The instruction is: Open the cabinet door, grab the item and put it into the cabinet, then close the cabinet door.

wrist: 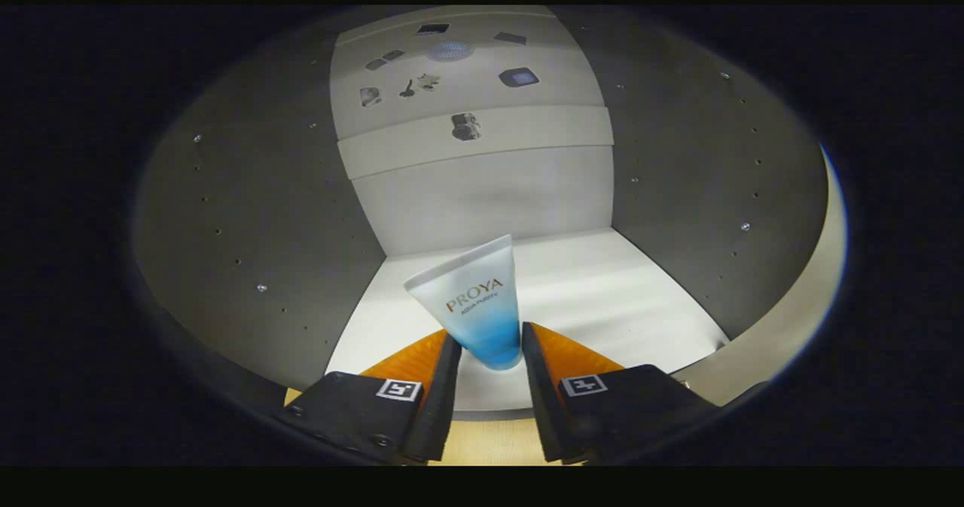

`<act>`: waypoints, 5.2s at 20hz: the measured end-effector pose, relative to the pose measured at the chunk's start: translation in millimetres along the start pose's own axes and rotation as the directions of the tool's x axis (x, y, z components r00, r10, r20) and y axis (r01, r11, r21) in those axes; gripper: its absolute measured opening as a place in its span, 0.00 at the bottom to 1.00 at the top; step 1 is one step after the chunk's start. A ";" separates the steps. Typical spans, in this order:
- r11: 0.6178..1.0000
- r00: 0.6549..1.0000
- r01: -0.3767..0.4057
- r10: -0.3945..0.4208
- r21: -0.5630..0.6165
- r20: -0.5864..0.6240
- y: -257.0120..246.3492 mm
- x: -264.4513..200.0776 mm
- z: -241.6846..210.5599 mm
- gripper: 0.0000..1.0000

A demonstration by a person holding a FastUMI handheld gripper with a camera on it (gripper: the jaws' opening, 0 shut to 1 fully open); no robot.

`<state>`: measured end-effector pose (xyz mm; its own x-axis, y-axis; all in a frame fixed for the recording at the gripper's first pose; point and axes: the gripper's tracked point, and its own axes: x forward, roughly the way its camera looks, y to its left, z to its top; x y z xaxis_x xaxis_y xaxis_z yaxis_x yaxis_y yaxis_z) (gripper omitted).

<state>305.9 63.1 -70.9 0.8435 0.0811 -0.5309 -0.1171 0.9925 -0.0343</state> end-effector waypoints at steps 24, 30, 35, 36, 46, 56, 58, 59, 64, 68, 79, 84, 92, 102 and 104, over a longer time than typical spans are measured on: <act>0.993 0.892 -0.004 0.057 -0.117 0.448 -2.0 -324.0 -16.7 0.98; 0.987 0.794 0.159 -0.133 0.008 0.593 -97.7 -433.9 -40.0 0.97; 0.970 0.722 0.222 -0.229 0.095 0.653 -152.2 -497.9 -55.3 0.94; 0.965 0.707 0.239 -0.251 0.111 0.661 -164.4 -505.9 -56.8 0.95; 0.891 0.626 0.398 -0.439 0.220 0.645 -275.0 -504.0 -36.2 0.97; 0.894 0.649 0.407 -0.428 0.188 0.629 -272.6 -476.2 -25.8 0.97; 0.880 0.636 0.444 -0.442 0.169 0.632 -271.1 -477.8 -26.5 0.97; 0.871 0.630 0.462 -0.454 0.166 0.630 -270.7 -479.1 -28.0 0.96; 0.866 0.628 0.471 -0.464 0.169 0.625 -250.8 -478.0 -31.1 0.95; 0.886 0.648 0.434 -0.434 0.165 0.627 -217.4 -476.8 -38.7 0.95; 0.941 0.726 0.338 -0.277 0.023 0.630 -90.9 -437.2 -42.9 0.95; 0.981 0.789 0.180 -0.103 -0.068 0.606 -18.5 -389.6 -38.4 0.96; 0.995 0.848 -0.010 0.061 -0.100 0.526 37.9 -331.5 -47.9 0.97; 0.994 0.882 -0.033 0.080 -0.108 0.465 53.0 -280.9 -35.9 0.97; 0.994 0.886 -0.060 0.096 -0.091 0.454 53.1 -272.9 -32.3 0.97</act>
<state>52.5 90.7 44.9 0.9740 0.2081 -0.0893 -0.2153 0.9733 -0.0794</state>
